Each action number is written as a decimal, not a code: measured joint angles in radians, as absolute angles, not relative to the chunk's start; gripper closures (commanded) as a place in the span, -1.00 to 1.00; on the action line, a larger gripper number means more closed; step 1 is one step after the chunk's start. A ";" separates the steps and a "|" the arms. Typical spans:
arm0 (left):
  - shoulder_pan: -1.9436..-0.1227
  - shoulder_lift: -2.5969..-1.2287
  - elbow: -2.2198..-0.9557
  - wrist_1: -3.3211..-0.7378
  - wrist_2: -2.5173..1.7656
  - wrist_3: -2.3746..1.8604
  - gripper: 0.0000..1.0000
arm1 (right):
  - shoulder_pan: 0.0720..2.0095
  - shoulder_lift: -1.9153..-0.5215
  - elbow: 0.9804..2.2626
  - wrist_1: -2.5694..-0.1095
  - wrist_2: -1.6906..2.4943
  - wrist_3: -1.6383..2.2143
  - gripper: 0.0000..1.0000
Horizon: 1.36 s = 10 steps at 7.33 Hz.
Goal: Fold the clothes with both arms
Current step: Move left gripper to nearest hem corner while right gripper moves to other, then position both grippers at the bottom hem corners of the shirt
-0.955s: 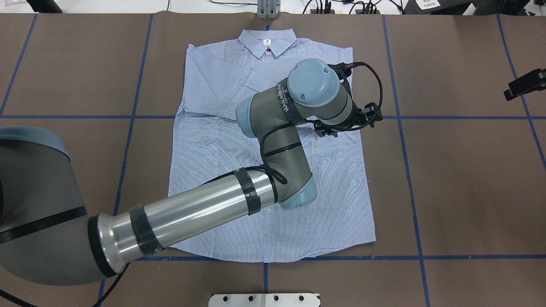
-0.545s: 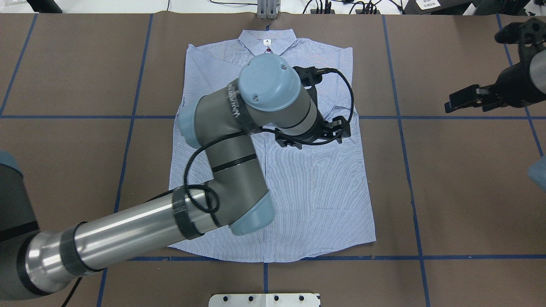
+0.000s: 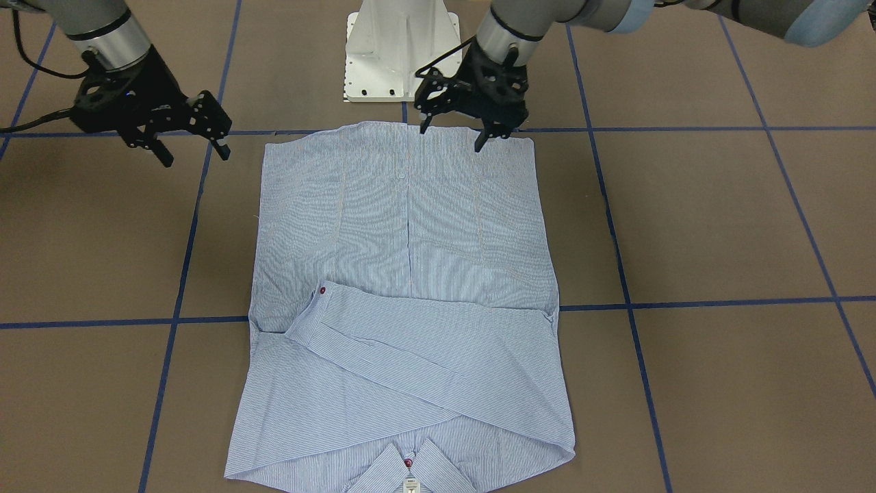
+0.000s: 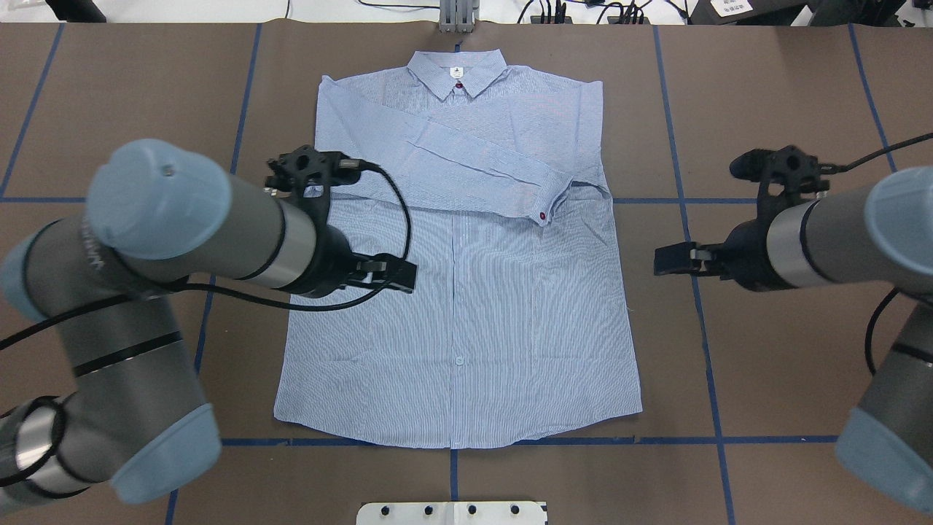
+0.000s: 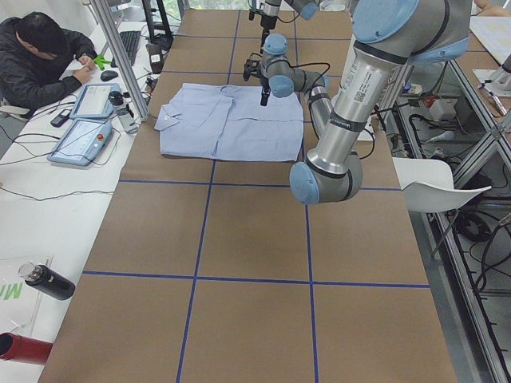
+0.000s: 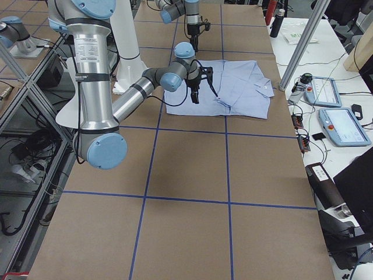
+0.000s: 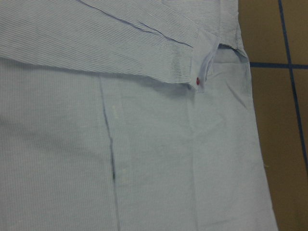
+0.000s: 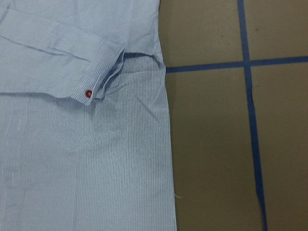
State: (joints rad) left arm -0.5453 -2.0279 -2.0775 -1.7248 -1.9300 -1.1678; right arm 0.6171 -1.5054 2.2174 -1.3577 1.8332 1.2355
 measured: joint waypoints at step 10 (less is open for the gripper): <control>-0.327 -1.683 -1.985 -2.062 -1.620 -1.488 -0.51 | 0.385 -1.519 2.238 -1.361 1.601 1.387 -1.00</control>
